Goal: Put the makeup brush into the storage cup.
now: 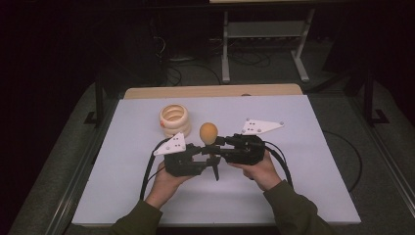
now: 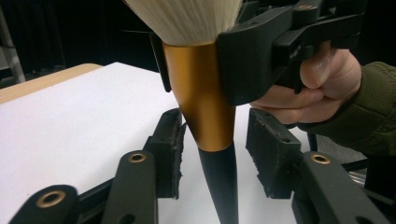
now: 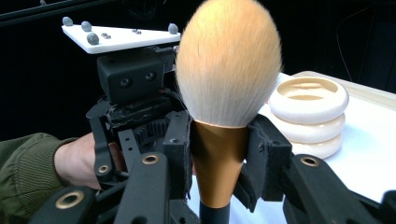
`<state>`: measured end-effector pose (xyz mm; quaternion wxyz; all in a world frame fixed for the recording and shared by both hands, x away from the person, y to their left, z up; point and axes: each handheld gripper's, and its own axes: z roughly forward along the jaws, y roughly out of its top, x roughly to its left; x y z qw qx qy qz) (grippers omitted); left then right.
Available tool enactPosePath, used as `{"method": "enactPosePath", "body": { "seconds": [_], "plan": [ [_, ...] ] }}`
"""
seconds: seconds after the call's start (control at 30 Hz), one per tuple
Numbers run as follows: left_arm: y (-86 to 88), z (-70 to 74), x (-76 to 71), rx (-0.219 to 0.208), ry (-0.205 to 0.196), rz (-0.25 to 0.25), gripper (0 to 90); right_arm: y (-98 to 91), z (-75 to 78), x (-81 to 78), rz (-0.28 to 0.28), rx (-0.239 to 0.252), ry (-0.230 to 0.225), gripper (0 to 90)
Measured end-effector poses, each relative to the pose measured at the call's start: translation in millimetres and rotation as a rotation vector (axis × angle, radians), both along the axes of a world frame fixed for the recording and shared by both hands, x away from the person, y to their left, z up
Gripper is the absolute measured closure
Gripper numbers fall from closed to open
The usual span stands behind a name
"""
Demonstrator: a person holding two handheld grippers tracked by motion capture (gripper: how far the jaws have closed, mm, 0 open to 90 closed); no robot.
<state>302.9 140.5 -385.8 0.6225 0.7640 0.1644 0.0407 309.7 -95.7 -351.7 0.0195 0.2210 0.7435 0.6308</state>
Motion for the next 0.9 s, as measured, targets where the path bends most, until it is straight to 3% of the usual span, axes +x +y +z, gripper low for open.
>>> {"method": "enactPosePath", "body": {
  "seconds": [0.3,0.9],
  "plan": [
    [1.0,1.1,-0.2,0.005,-0.007,0.013,67.2,0.4,-0.3,-0.3,0.002,-0.002,-0.005,62.5],
    [5.2,0.9,1.2,0.011,0.012,0.029,71.3,0.6,-0.6,-1.1,-0.003,-0.013,-0.026,62.4]
  ]
}}
